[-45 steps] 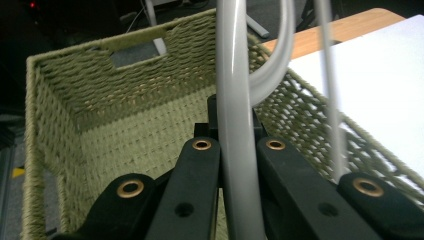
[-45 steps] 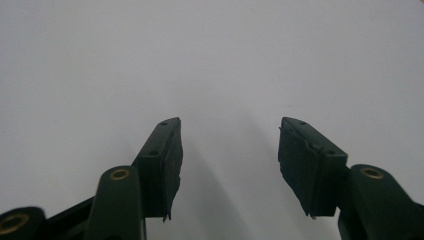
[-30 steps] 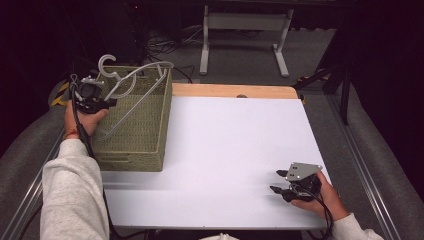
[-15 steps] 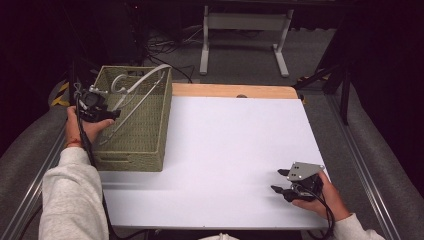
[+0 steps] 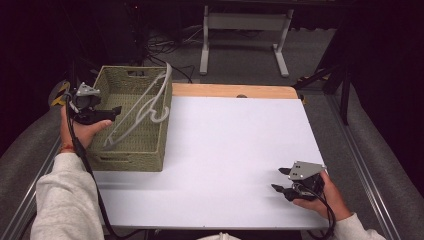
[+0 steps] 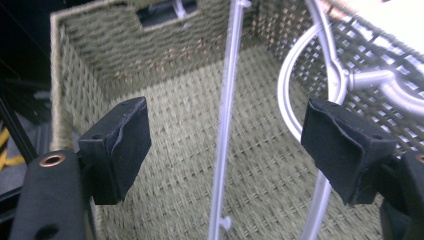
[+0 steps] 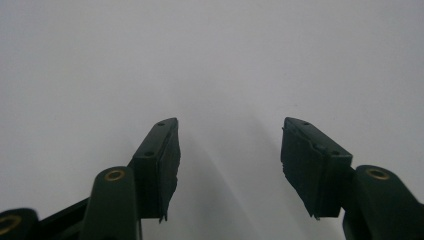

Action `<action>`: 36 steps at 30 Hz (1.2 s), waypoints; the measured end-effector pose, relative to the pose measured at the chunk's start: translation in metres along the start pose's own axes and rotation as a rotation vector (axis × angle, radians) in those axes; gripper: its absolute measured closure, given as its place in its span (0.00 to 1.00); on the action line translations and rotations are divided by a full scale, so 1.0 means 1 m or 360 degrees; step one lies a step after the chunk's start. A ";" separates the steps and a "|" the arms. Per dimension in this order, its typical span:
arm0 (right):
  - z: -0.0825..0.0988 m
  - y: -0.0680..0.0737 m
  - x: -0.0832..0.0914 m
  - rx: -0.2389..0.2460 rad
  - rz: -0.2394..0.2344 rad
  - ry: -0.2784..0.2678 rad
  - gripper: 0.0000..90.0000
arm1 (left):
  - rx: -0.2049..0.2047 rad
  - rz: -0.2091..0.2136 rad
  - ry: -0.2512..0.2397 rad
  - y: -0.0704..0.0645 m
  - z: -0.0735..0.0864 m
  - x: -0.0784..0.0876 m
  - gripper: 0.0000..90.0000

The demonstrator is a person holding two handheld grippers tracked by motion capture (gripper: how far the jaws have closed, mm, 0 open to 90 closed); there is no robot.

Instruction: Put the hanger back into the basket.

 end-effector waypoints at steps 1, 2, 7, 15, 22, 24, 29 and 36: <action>0.000 0.000 0.000 0.0002 0.0002 -0.0002 0.46 | -0.0002 0.0024 -0.0014 -0.002 -0.001 0.002 0.22; 0.000 0.000 0.001 0.0005 0.0006 -0.0004 0.46 | -0.0011 0.0034 -0.0024 -0.004 -0.002 0.004 0.22; 0.000 -0.001 0.002 -0.0001 0.0023 -0.0013 0.45 | -0.0051 0.0109 -0.0122 -0.021 -0.005 0.016 0.20; 0.001 -0.002 0.003 -0.0008 0.0038 -0.0015 0.44 | -0.0181 0.0267 -0.0240 -0.057 -0.008 0.032 0.16; 0.001 -0.002 0.005 -0.0010 0.0049 -0.0015 0.43 | -0.0261 0.0362 -0.0266 -0.084 -0.003 0.036 0.14; 0.001 -0.003 0.005 -0.0009 0.0055 -0.0020 0.43 | -0.0290 0.0393 -0.0266 -0.092 0.000 0.036 0.14; 0.001 -0.003 0.006 -0.0017 0.0064 -0.0026 0.42 | -0.0353 0.0466 -0.0275 -0.112 0.005 0.038 0.12; 0.003 -0.006 0.012 -0.0040 0.0090 -0.0052 0.41 | -0.0438 0.0549 -0.0330 -0.137 0.006 0.045 0.11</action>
Point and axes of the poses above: each handheld gripper's, and its own axes: x roughly backward along the jaws, z roughly out of its underside, y roughly to its left, the point moved 4 cm from there along -x, roughly forward along the jaws, and after that the axes turned 7 degrees about x, right-handed, at the moved point
